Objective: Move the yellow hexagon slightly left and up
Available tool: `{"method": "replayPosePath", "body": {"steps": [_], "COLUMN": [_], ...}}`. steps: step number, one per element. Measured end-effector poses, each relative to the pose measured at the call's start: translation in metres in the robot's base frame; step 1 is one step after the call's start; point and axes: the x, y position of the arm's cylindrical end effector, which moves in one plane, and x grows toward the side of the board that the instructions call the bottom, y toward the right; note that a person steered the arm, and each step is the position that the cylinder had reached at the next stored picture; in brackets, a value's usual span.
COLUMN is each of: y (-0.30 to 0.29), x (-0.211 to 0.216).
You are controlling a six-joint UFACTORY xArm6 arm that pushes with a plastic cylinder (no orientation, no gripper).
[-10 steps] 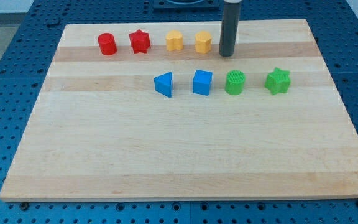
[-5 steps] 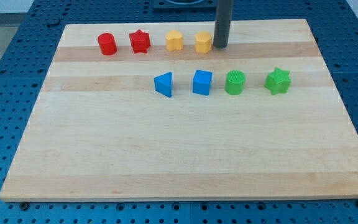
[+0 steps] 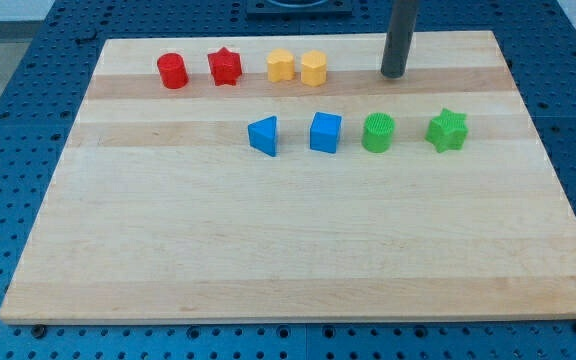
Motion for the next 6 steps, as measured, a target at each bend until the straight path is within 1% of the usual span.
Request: {"method": "replayPosePath", "body": {"steps": [1,2,3,4,5,6], "y": [-0.001,-0.033,-0.080,-0.105,-0.123,-0.140], "x": [0.001,0.010,0.020,0.049,0.069,0.069]}}
